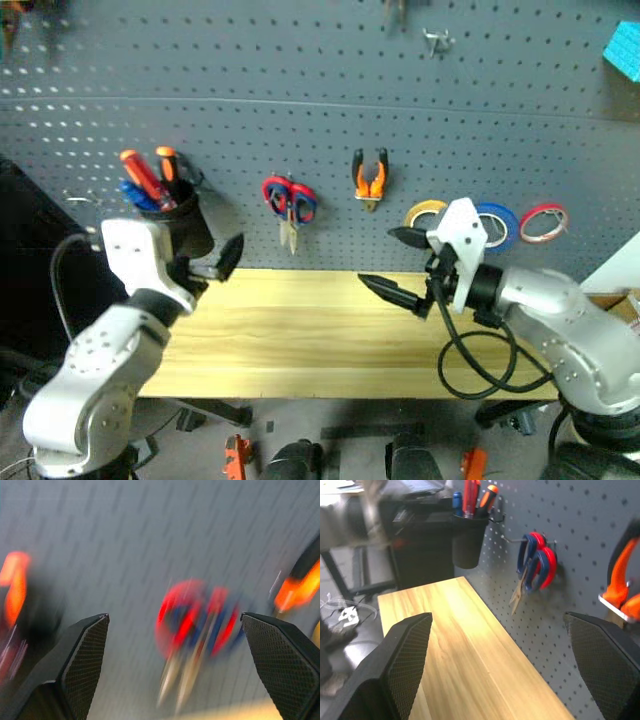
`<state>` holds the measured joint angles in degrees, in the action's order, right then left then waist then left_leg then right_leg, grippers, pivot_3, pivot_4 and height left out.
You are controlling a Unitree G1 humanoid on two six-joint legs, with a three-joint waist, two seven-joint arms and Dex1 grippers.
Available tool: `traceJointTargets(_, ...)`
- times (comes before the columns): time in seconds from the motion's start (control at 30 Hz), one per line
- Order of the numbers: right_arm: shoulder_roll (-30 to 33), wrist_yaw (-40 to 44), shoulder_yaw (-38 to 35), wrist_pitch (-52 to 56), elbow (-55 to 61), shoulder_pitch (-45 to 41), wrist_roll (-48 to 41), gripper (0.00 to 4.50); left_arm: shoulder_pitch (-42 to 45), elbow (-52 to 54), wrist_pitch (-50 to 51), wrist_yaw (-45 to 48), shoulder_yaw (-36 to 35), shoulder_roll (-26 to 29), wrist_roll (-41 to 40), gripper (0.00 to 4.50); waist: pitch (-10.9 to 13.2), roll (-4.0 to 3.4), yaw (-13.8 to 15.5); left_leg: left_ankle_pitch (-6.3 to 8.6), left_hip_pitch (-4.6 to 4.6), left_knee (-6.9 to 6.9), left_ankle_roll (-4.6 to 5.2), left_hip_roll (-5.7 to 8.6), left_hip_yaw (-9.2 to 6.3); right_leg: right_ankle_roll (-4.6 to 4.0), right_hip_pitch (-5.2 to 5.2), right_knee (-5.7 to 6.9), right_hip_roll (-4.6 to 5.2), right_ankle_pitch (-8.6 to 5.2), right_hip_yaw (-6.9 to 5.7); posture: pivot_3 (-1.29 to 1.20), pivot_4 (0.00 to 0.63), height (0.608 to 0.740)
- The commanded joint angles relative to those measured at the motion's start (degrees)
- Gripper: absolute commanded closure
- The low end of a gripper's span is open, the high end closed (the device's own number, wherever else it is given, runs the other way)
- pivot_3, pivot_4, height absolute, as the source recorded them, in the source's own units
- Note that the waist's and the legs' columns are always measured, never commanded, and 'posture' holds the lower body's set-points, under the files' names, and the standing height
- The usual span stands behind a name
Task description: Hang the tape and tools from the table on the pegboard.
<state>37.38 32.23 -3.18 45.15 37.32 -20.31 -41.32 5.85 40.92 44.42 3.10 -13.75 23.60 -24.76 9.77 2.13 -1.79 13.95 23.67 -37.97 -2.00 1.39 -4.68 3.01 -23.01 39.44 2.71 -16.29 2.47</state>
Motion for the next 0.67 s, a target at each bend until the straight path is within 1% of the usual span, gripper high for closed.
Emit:
traceJointTargets(0.03, -3.4, -3.0, 1.3, -7.8, -1.4, 6.4, 7.2, 0.0, -2.3, -1.2, -2.1, 1.0, 0.1, -1.6, 0.5, 0.04, -0.6, -0.16, 0.8, -0.06, -0.17, 0.01, 0.0, -0.02, 0.0, 0.0, 0.26, -0.1, -0.06, 0.06, -0.05, 0.02, 0.065, 0.74)
traceJointTargets(0.07, -4.6, -3.5, 2.2, -10.5, -2.7, 8.9, 9.8, 0.0, -3.6, -3.2, -2.8, 1.5, 1.4, -1.0, 2.2, 0.04, -0.9, -0.21, 1.1, -0.06, -0.69, 0.07, 0.01, -0.04, -0.03, 0.01, 0.92, -0.46, -0.12, 0.06, -0.15, 0.0, 0.046, 0.74)
traceJointTargets(0.1, -6.5, -5.2, 3.4, -15.5, -5.5, 12.9, 14.1, 0.0, -5.5, -7.0, -5.7, 2.8, 2.1, -1.3, 3.6, 0.04, -1.5, -0.25, 1.2, -0.05, -0.97, 0.12, 0.01, -0.01, 0.02, 0.02, 1.27, -0.57, -0.12, 0.05, -0.14, -0.01, 0.037, 0.74)
traceJointTargets(0.17, -10.1, -7.2, 4.1, -23.4, -10.8, 17.9, 19.5, 0.0, -7.9, -13.3, -11.7, 6.0, 3.1, -1.7, 5.4, 0.04, -2.6, -0.43, 1.3, -0.01, -1.55, 0.22, 0.01, 0.04, 0.07, -0.02, 1.82, -0.82, -0.18, 0.0, -0.12, -0.03, 0.018, 0.74)
traceJointTargets(0.23, -13.6, -10.3, 3.4, -29.8, -16.4, 21.4, 23.7, 0.0, -8.6, -19.8, -16.8, 8.0, 5.0, -0.6, 8.9, 0.04, -3.5, -0.51, 1.2, 0.04, -1.91, 0.27, 0.0, 0.0, 0.19, -0.2, 2.02, -0.89, -0.28, -0.15, -0.02, -0.03, 0.0, 0.74)
traceJointTargets(0.27, -15.0, -11.4, 3.2, -32.5, -19.1, 23.0, 25.5, 0.0, -8.8, -22.9, -19.8, 8.5, 6.0, 0.0, 11.0, 0.04, -3.9, -0.55, 1.2, 0.03, -1.9, 0.27, -0.01, -0.03, 0.23, -0.23, 2.03, -0.86, -0.37, -0.16, 0.05, -0.04, 0.0, 0.74)
traceJointTargets(0.33, -17.1, -13.8, 2.6, -37.6, -25.9, 24.9, 29.1, 0.0, -7.8, -29.1, -21.8, 8.8, 5.8, -0.9, 11.9, 0.04, -4.8, -0.68, 1.0, 0.02, -1.95, 0.26, -0.03, -0.11, 0.24, -0.24, 1.99, -0.82, -0.51, -0.14, 0.07, -0.05, 0.0, 0.74)
traceJointTargets(0.5, -20.0, -19.2, -1.1, -44.8, -39.9, 23.0, 32.7, 0.0, -3.1, -42.4, -28.3, 9.8, 5.2, -1.1, 14.2, 0.04, -5.6, -0.95, 0.0, 0.01, -2.25, 0.24, -0.03, -0.15, 0.28, -0.24, 2.22, -0.59, -0.57, -0.19, 0.15, -0.06, 0.0, 0.74)
traceJointTargets(0.53, -20.2, -19.8, -2.1, -45.6, -42.2, 22.3, 32.7, 0.0, -2.0, -44.1, -28.9, 9.7, 4.8, -1.3, 14.2, 0.04, -5.6, -0.97, -0.1, 0.01, -2.33, 0.24, -0.03, -0.16, 0.28, -0.25, 2.3, -0.58, -0.57, -0.2, 0.15, -0.06, 0.0, 0.74)
traceJointTargets(0.6, -20.0, -21.7, -4.4, -47.2, -47.0, 20.3, 33.1, 0.0, 0.0, -47.3, -30.9, 9.9, 4.8, -0.9, 15.0, 0.04, -5.6, -0.98, -0.2, 0.02, -2.77, 0.25, -0.03, -0.16, 0.28, -0.3, 2.7, -0.61, -0.57, -0.26, 0.16, -0.06, 0.0, 0.74)
traceJointTargets(0.67, -19.6, -22.0, -5.6, -48.4, -49.9, 18.5, 33.4, 0.0, 1.2, -49.5, -33.2, 10.6, 4.9, -0.5, 15.7, 0.04, -5.7, -0.98, -0.3, 0.02, -2.83, 0.25, -0.03, -0.16, 0.27, -0.35, 2.79, -0.62, -0.57, -0.3, 0.18, -0.06, 0.0, 0.74)
